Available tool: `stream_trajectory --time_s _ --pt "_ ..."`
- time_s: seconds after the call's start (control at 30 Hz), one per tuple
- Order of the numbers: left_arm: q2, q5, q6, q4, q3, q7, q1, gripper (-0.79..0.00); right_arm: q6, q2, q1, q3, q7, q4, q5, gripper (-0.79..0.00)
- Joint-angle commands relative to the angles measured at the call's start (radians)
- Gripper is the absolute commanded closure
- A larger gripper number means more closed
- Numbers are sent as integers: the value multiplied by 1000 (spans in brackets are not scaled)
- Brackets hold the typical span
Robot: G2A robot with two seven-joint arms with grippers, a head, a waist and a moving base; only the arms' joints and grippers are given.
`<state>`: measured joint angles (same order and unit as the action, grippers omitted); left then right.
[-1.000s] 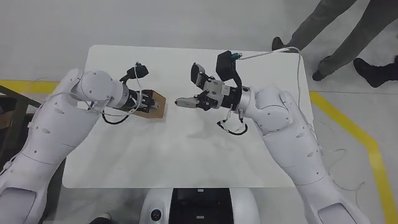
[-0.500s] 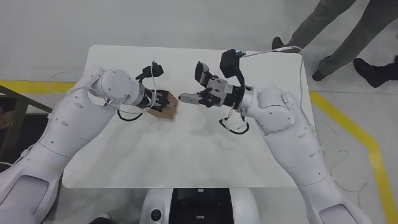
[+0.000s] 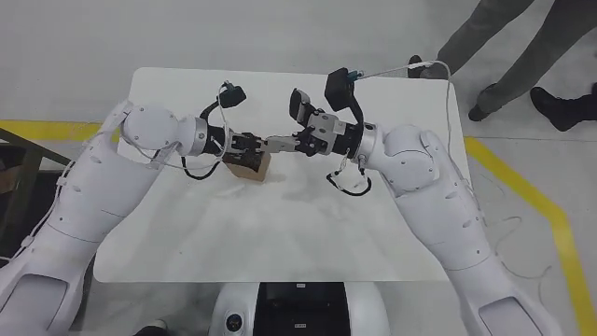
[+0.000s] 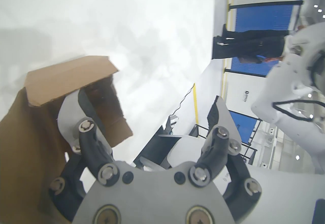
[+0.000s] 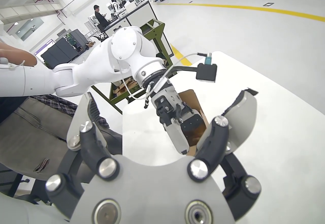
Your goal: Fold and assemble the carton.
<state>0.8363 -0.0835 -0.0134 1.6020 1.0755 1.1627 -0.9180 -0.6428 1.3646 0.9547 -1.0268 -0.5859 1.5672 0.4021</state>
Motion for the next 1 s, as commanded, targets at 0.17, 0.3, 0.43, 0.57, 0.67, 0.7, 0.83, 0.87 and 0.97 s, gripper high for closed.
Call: stream_trajectory --time_s 0.17,0.3,0.43,0.57,0.67,0.7,0.83,0.87,0.97 --pt "-21 -93 135 64 129 -62 -100 -785 -1 -1 -17 11 -6 -7 -12 -785" --pt "-29 -110 199 72 193 -106 -148 -785 1 -5 -21 0 3 -4 -8 -785" --pt "-35 -118 304 69 253 -151 -189 -785 5 -10 -17 -15 6 3 -2 -785" --pt "-40 -117 428 61 315 -206 -232 -785 14 -14 -13 -20 0 6 -8 -785" --pt "-44 -100 508 40 369 -274 -265 -785 20 -16 -13 -15 -13 3 -13 -785" --pt "-45 -89 529 33 386 -295 -277 -785 23 -16 -13 -13 -16 1 -12 -785" --pt "-48 -64 631 -1 456 -364 -324 -785 44 -18 -19 -3 -27 -2 24 -785" --pt "-50 -55 657 -10 471 -373 -336 -785 50 -18 -20 3 -28 0 41 -785" --pt "-54 -9 740 -34 515 -388 -359 -785 80 -17 -22 30 -21 7 125 -785"
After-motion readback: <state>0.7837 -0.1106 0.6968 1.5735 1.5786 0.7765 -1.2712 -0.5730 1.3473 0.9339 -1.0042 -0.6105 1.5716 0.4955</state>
